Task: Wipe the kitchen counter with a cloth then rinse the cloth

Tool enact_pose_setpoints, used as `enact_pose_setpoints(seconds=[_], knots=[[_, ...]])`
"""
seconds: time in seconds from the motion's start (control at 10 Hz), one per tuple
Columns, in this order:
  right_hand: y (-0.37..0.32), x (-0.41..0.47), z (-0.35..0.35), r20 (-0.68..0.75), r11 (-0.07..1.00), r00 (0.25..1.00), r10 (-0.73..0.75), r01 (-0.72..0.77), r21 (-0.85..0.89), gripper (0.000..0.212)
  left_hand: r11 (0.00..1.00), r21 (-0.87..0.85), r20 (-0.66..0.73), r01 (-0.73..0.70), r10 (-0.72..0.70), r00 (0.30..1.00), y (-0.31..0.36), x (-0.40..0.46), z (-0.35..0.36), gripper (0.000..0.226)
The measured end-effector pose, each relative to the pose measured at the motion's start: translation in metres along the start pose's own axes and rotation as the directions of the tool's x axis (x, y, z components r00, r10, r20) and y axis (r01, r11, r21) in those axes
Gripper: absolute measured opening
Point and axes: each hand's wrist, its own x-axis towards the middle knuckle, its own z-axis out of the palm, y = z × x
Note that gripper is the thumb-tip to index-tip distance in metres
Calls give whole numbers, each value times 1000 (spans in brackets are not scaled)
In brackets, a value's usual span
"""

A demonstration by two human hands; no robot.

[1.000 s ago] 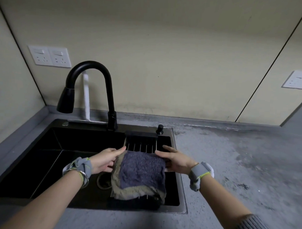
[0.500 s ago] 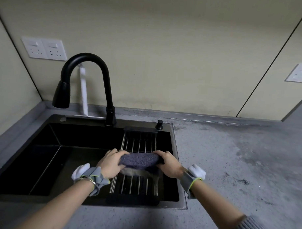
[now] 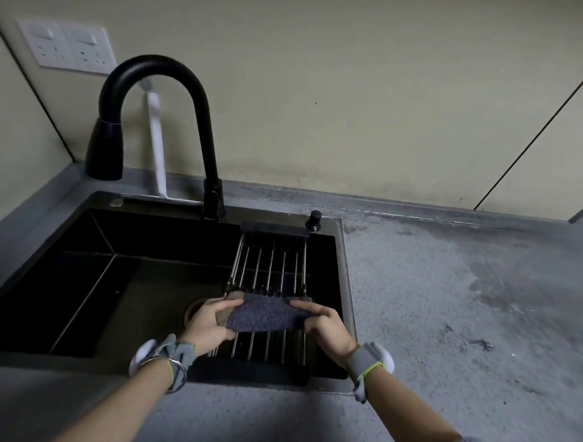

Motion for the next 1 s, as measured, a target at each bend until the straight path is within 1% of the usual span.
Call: enact_pose_setpoints(seconds=[0.1, 0.2, 0.3, 0.4, 0.5, 0.6, 0.7, 0.8, 0.9, 1.0], knots=[[3, 3, 3, -23, 996, 997, 72, -71, 47, 37, 997, -47, 61, 63, -60, 996, -8, 6, 2, 63], [14, 7, 5, -43, 973, 999, 4, -14, -229, 37, 994, -64, 51, 93, -89, 995, -15, 9, 4, 46], [26, 7, 12, 20, 876, 999, -35, 40, -481, 44, 990, 138, -5, 41, -40, 999, -27, 6, 7, 36], [37, 3, 19, 58, 802, 997, -59, 82, -592, 46, 931, 364, -29, -20, 32, 999, -39, 2, 9, 35], [43, -1, 25, 71, 743, 996, -61, 93, -663, 46, 871, 489, -19, -52, 70, 997, -44, 1, 12, 35], [41, 1, 29, 73, 696, 996, -51, 88, -713, 45, 826, 561, -51, -47, 91, 994, -45, 1, 13, 34], [37, 1, 28, 80, 620, 996, -35, 84, -780, 45, 799, 599, -48, -61, 111, 993, -41, -3, 16, 29], [38, -1, 28, 70, 556, 996, -49, 85, -827, 43, 759, 651, -127, -28, 145, 981, -38, -9, 14, 22], [43, -10, 25, 6, 614, 988, -157, 103, -782, 37, 819, 573, -221, 37, 111, 969, -38, -20, 13, 18], [44, -22, 17, -154, 771, 965, -213, 70, -633, 30, 905, 418, -315, 77, 65, 947, -36, -31, 13, 16]])
